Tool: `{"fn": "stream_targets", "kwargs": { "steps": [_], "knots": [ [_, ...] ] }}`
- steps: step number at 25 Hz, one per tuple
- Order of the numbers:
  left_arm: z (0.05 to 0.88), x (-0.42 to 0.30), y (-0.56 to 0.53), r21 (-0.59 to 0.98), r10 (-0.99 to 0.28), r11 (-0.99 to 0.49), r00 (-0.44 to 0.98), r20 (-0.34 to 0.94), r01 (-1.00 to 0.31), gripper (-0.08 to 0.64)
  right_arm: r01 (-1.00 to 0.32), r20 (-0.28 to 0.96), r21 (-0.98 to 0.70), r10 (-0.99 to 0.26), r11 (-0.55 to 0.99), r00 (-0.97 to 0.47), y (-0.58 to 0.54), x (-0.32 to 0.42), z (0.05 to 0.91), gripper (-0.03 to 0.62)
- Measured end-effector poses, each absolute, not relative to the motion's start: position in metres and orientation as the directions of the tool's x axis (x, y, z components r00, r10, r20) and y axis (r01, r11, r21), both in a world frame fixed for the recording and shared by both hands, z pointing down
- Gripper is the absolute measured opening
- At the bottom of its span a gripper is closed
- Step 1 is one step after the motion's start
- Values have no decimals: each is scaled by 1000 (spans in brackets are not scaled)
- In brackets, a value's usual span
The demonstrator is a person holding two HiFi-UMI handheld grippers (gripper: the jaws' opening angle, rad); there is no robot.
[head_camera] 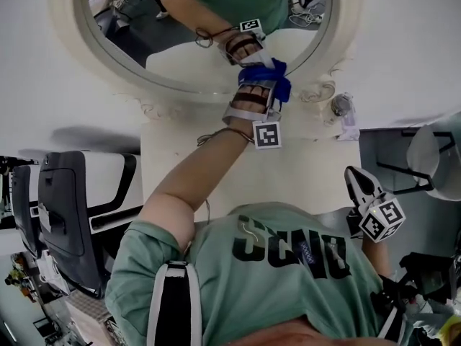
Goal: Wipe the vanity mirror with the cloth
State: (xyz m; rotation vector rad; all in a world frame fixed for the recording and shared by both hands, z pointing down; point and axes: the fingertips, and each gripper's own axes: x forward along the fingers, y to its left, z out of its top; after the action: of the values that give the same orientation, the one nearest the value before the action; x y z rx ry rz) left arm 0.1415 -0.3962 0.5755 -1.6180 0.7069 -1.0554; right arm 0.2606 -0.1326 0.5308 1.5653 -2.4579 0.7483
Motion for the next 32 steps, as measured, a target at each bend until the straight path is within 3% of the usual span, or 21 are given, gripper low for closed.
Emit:
{"fn": "stream_targets", "kwargs": {
  "steps": [6, 9, 12, 17, 22, 32],
  "knots": [
    [591, 132, -397, -838, -776, -543, 415, 475, -55, 78, -864, 312, -316, -817, 391, -484, -147, 249, 518, 8],
    [586, 106, -394, -824, -771, -565, 389, 504, -52, 83, -861, 282, -302, -824, 409, -491, -151, 244, 508, 8],
    [508, 85, -409, -883, -836, -452, 406, 369, -128, 83, -855, 246, -285, -829, 433, -502, -163, 242, 500, 7],
    [286, 68, -422, -923, -893, -206, 449, 42, -324, 84, -844, 186, -254, -833, 472, -521, -175, 230, 476, 8],
    [121, 77, -404, -934, -887, 49, 414, -204, -355, 84, -842, 134, -234, -842, 486, -523, -168, 235, 457, 8],
    [108, 108, -429, -953, -911, 179, 326, -254, -244, 84, -845, 144, -264, -847, 466, -512, -170, 245, 467, 8]
  ]
}}
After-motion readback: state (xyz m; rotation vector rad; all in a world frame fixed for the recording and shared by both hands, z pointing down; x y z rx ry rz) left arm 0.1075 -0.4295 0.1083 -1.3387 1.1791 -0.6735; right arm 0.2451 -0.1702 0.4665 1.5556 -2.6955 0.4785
